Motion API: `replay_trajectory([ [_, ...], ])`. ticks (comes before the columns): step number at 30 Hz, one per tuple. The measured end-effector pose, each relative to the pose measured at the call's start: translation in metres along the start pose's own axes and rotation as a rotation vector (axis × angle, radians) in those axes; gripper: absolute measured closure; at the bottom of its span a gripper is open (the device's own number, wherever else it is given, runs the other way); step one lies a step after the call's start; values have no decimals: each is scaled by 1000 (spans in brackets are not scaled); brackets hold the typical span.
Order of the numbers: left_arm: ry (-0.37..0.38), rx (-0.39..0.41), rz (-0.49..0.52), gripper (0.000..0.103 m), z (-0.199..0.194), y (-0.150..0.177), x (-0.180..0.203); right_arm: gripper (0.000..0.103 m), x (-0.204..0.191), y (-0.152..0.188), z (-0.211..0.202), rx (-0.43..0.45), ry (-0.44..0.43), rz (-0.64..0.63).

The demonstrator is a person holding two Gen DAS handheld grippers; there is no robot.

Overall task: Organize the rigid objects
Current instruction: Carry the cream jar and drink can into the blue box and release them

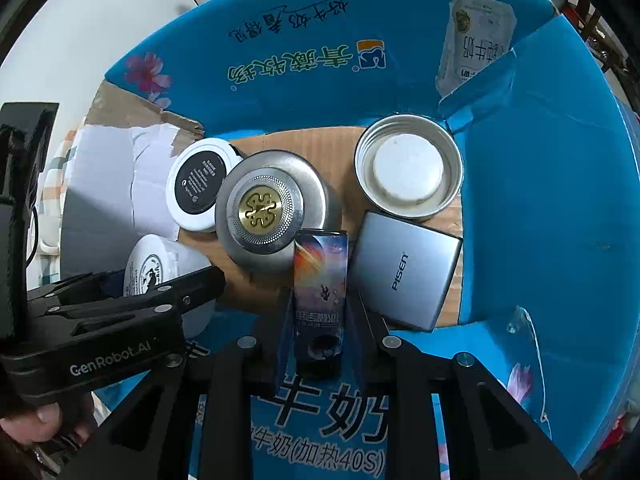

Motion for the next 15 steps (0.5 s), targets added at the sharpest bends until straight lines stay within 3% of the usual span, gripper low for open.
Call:
replay_trajectory([
  [7, -20, -24, 8, 36, 0, -2, -2, 74, 2, -4, 4, -10, 49, -28],
  [12, -45, -17, 34, 35, -14, 2, 7, 67, 8, -2, 2, -19, 83, -20],
  [15, -58, -5, 36, 35, -24, 7, 10, 56, 16, 1, -3, -28, 97, -2],
])
Point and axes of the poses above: each gripper's, at about its wrist camera, not at the fingertips, and z roughly the way its jaws point, x to its right, y to its underside, the point moved 9 cm from there along z, roughly the way its jaws point, and after that the axes turned 11 degrees about x, right-handed, at the moved point
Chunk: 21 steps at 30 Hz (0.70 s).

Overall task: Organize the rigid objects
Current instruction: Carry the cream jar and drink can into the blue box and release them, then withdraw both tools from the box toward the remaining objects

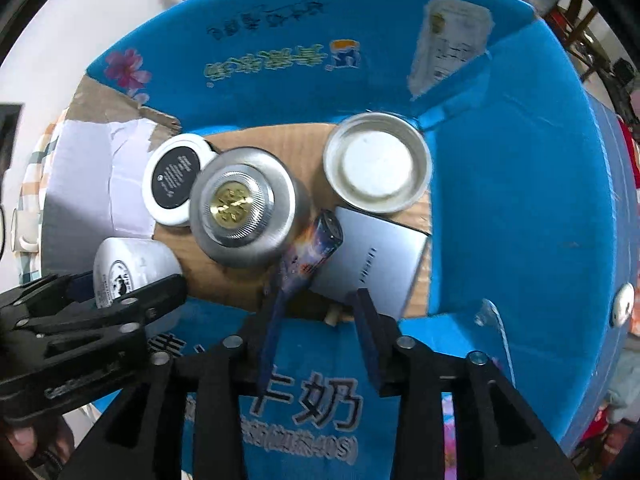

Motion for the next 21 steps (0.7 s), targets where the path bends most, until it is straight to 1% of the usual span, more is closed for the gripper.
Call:
replay_trajectory([
  [3, 2, 18, 5, 34, -11, 6, 3, 44, 9, 2, -8, 7, 20, -7],
  [4, 1, 27, 7, 33, -16, 7, 5, 33, 14, 1, -13, 15, 42, -12],
  [5, -4, 37, 11, 33, -20, 8, 6, 26, 18, 1, -17, 25, 53, -15],
  [7, -12, 61, 15, 27, -31, 12, 5, 22, 28, 3, -26, 38, 51, -16],
  [8, -13, 70, 15, 16, -37, 16, -1, 20, 31, 3, -29, 41, 57, -17],
  [9, -13, 82, 13, 10, -43, 18, 0, 20, 34, 3, -34, 46, 57, -19],
  [11, -19, 97, 3, 10, -52, 21, -2, 18, 37, 5, -44, 61, 61, -30],
  [13, -27, 114, -1, 10, -64, 23, -1, 13, 38, 9, -57, 79, 67, -44],
  [15, -39, 136, 4, 8, -77, 21, 0, 13, 38, 12, -70, 95, 64, -49],
  [17, -53, 160, 7, 2, -86, 20, 0, 13, 39, 13, -85, 114, 68, -52],
  [18, -56, 174, 7, 0, -92, 17, 0, 13, 40, 13, -93, 128, 62, -51],
  [19, -52, 189, 7, 0, -96, 15, 0, 13, 31, 13, -112, 138, 58, -52],
  [21, -48, 221, 6, 0, -112, 16, 3, 13, 33, 13, -132, 168, 54, -57],
])
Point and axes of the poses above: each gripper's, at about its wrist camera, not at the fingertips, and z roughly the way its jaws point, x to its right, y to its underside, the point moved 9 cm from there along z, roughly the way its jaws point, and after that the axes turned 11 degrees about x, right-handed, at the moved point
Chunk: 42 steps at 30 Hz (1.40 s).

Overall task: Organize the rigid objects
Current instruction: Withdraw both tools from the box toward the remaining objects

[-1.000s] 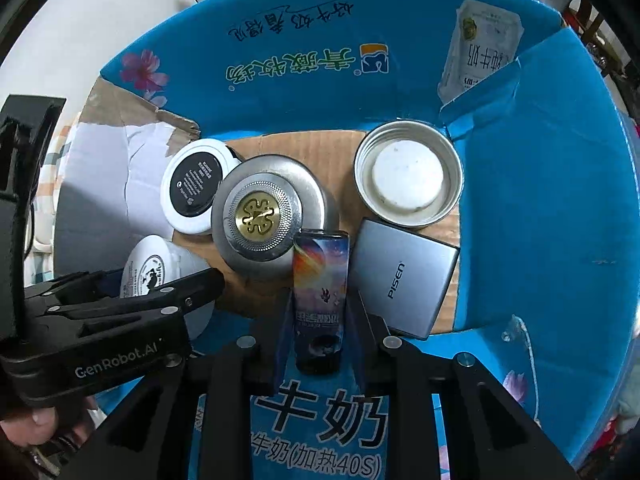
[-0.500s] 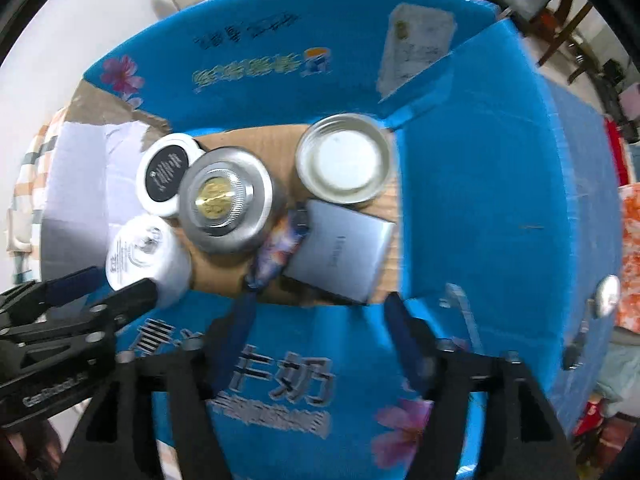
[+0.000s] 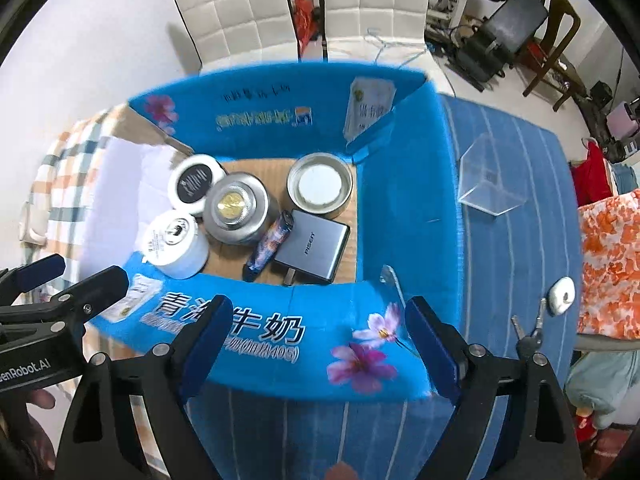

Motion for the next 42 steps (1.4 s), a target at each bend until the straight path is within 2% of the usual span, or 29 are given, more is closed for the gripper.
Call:
replay_trajectory([
  [5, 7, 84, -2, 0, -44, -9, 10, 11, 2, -8, -52, 67, -25, -17],
  [10, 20, 141, 1, 0, -78, -11, 22, 11, 4, -7, -101, 97, -79, -11],
  [15, 46, 157, 8, 0, -96, -9, 44, 11, 11, -6, -122, 113, -120, 14],
  [19, 56, 171, 54, 0, -97, -17, 74, 11, 40, -5, -122, 111, -115, 79],
  [21, 68, 169, 83, 1, -91, -22, 95, 11, 63, -4, -118, 105, -92, 125],
  [26, 136, 149, 157, 0, -67, -35, 168, 11, 159, 0, -99, 89, 13, 296],
  [29, 160, 126, 203, 0, -43, -44, 214, 11, 230, 9, -83, 62, 83, 429],
  [33, 183, 64, 215, 0, 5, -59, 266, 11, 304, 24, -51, 11, 140, 577],
  [37, 172, -13, 203, 1, 61, -72, 300, 11, 353, 35, -19, -31, 174, 660],
  [42, 144, -92, 229, 1, 119, -79, 332, 11, 385, 40, 25, -89, 187, 707],
])
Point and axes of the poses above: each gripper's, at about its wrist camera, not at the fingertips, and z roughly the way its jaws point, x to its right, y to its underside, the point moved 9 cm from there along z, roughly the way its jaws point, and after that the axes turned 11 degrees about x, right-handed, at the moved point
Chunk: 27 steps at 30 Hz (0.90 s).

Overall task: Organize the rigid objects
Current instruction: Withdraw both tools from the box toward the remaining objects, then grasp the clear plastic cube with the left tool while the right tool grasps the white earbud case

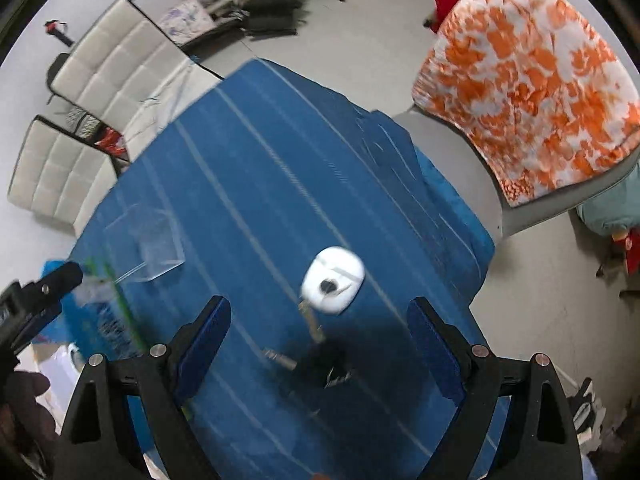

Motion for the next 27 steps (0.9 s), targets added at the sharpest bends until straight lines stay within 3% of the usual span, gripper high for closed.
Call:
replay_trajectory([
  [10, -57, -144, 71, 1, 82, 6, 14, 12, 16, 9, 83, -154, 17, 122],
  [12, -62, -161, 76, 1, 92, 7, 15, 23, 14, 15, 91, -176, 19, 125],
  [13, -65, -167, 79, 2, 96, 8, 15, 35, 14, 20, 95, -194, 43, 117],
  [14, -67, -167, 83, 6, 99, 8, 15, 42, 14, 17, 92, -166, 61, 107],
  [15, -70, -161, 90, 27, 101, 8, 15, 46, 14, 17, 90, -155, 83, 97],
  [16, -86, -160, 103, 42, 103, 9, 14, 48, 14, 17, 89, -147, 101, 90],
  [23, -90, -121, 127, 42, 93, 16, 20, 51, 11, 19, 83, -95, 147, 38],
  [27, -75, -72, 148, 42, 66, 23, 26, 53, 11, 22, 73, -76, 137, 2],
])
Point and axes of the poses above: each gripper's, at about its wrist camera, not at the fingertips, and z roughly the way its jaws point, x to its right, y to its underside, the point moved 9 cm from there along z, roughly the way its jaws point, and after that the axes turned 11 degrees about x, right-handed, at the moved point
